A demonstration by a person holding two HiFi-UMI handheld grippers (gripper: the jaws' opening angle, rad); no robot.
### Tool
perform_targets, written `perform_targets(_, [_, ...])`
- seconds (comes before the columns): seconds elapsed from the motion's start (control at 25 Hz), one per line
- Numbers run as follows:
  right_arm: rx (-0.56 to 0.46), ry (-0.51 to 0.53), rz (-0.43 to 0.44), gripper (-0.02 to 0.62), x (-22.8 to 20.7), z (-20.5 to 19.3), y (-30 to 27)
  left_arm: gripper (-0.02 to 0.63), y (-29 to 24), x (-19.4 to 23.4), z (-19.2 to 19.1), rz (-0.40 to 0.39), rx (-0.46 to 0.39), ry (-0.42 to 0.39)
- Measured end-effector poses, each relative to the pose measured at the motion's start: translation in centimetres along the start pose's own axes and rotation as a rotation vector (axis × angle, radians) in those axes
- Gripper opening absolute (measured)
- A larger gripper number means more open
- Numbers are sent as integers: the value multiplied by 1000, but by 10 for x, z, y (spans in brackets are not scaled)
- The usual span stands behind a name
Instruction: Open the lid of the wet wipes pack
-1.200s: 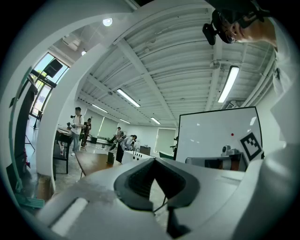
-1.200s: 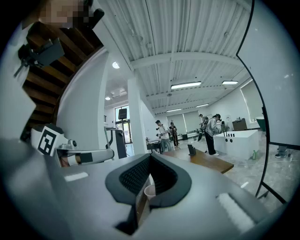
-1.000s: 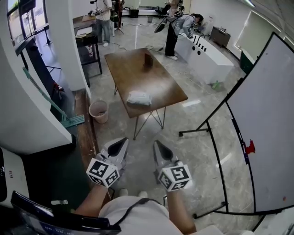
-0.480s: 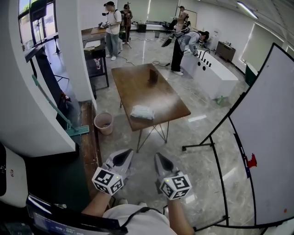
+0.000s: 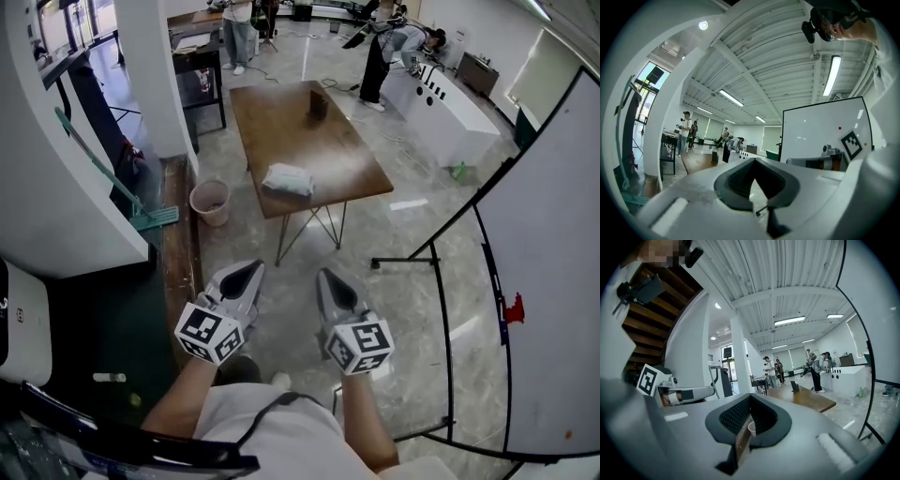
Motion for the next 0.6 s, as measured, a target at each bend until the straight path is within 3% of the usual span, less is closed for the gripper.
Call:
perform_targets(0.44, [29,-6,1,8,-25,-16,-32,5,-33,37,-3,12,-3,24])
perform_targets(0.6, [47,-2,11,8,-36,-19,-67,5,-59,62,0,-21,8,49])
Point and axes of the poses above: the fingertips, and each gripper's own axes: y backward along the fingers, x to its left, z out of its top, the point moved 5 cm from there along y, backward along the fingers, and after that the axes turned 13 degrees about y, right-handed, at the moved point
